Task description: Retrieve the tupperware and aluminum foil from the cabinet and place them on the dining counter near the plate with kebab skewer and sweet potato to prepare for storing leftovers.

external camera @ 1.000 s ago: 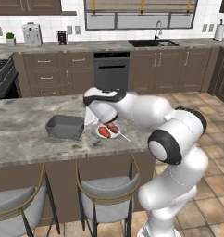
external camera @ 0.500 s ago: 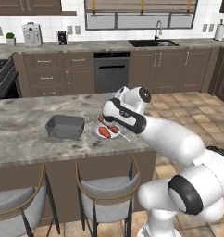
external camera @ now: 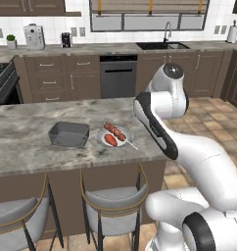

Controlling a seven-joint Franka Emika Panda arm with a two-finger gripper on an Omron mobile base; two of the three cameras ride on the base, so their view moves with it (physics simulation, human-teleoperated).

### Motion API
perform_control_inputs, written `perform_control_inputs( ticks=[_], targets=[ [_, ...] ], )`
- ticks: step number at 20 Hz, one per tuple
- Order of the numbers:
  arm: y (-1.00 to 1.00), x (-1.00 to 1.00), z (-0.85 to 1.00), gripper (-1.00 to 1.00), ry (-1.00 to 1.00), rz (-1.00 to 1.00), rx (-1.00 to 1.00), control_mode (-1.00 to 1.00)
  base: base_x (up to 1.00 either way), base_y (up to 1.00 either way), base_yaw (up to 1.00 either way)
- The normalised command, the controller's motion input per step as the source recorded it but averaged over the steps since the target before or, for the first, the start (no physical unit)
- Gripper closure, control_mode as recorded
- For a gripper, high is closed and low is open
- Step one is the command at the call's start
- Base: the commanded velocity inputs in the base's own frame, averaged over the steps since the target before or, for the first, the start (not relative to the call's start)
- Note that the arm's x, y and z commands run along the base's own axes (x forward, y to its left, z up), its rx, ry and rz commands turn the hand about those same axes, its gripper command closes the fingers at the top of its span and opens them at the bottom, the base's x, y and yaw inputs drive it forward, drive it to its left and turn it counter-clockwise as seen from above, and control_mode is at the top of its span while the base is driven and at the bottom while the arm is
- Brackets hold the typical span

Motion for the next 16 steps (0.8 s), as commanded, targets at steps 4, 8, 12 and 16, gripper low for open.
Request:
perform_control_inputs(
  ticks=[4, 8, 12, 16],
  targets=[
    [-0.47, -1.00, 0.32, -1.00, -0.07, -0.37, 0.00, -1.00, 0.00, 0.00, 0.00],
    [-0.02, -1.00, 0.00, -1.00, -0.09, -0.21, 0.00, -1.00, 0.00, 0.00, 0.00],
    [0.00, -0.88, 0.17, -1.00, -0.04, -0.11, 0.00, -1.00, 0.00, 0.00, 0.00],
    [-0.14, -0.69, 0.24, -1.00, 0.00, -0.01, 0.00, -1.00, 0.00, 0.00, 0.00]
  ],
)
